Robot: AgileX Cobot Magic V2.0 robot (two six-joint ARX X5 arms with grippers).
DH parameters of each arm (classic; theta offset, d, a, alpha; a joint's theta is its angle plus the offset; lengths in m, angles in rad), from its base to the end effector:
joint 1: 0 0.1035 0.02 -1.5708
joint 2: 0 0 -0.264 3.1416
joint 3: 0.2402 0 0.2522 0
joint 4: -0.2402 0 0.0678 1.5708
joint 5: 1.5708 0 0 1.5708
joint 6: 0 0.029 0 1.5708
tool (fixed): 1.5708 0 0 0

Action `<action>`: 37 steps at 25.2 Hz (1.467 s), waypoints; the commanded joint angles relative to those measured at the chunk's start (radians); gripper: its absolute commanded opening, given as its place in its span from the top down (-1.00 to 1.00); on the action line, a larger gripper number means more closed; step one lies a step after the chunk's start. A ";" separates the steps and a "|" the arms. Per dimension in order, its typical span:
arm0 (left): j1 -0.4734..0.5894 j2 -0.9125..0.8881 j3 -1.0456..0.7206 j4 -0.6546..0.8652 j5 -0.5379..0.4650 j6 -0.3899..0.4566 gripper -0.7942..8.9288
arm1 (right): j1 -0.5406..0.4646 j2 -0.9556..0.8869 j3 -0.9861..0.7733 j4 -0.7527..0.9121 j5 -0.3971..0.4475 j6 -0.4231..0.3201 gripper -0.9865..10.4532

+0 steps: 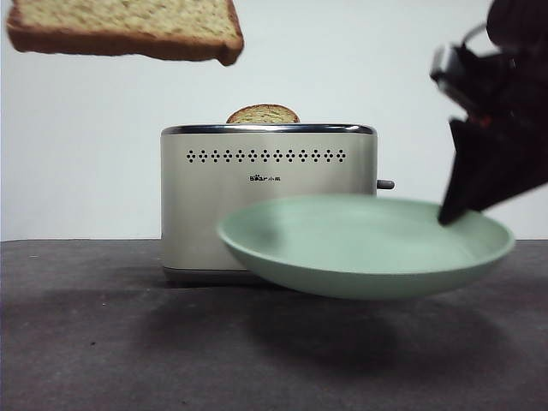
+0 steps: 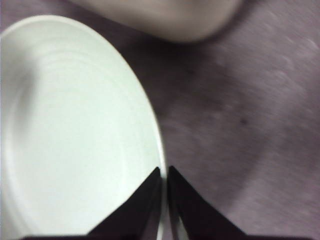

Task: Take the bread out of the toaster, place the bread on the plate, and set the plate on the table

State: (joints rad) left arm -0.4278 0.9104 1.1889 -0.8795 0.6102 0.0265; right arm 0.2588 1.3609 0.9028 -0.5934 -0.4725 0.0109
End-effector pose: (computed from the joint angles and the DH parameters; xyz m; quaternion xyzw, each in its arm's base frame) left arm 0.1320 -0.0784 0.3852 -0.0160 0.2885 -0.4777 0.8297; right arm 0.2457 0.0787 0.2259 0.0579 0.5007 0.3065 0.8075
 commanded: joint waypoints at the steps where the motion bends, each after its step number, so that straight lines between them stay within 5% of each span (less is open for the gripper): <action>1: -0.005 0.043 0.010 0.040 0.076 -0.019 0.83 | 0.048 -0.027 0.010 0.010 -0.010 0.048 0.82; 8: -0.021 0.206 0.010 0.096 0.228 -0.019 0.83 | 0.160 -0.066 0.010 0.063 -0.003 0.114 0.82; 19: -0.068 0.515 0.010 0.133 0.229 0.018 0.83 | 0.231 -0.066 0.010 0.144 0.009 0.163 0.82; 21: -0.070 0.574 0.010 0.147 0.229 0.011 0.73 | 0.231 -0.066 0.010 0.144 0.008 0.162 0.82; 24: -0.072 0.601 0.010 0.148 0.228 0.011 0.27 | 0.231 -0.065 0.010 0.143 0.008 0.161 0.82; 27: -0.077 0.601 0.014 0.149 0.228 0.019 0.21 | 0.231 -0.065 0.010 0.143 0.008 0.161 0.82; 37: -0.125 0.599 0.166 0.056 0.026 0.093 0.21 | 0.231 -0.065 0.010 0.112 0.010 0.154 0.82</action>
State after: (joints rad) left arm -0.5423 1.5005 1.3319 -0.8257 0.6369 0.0959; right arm 0.4835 1.2861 0.9024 -0.4900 -0.4553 0.1547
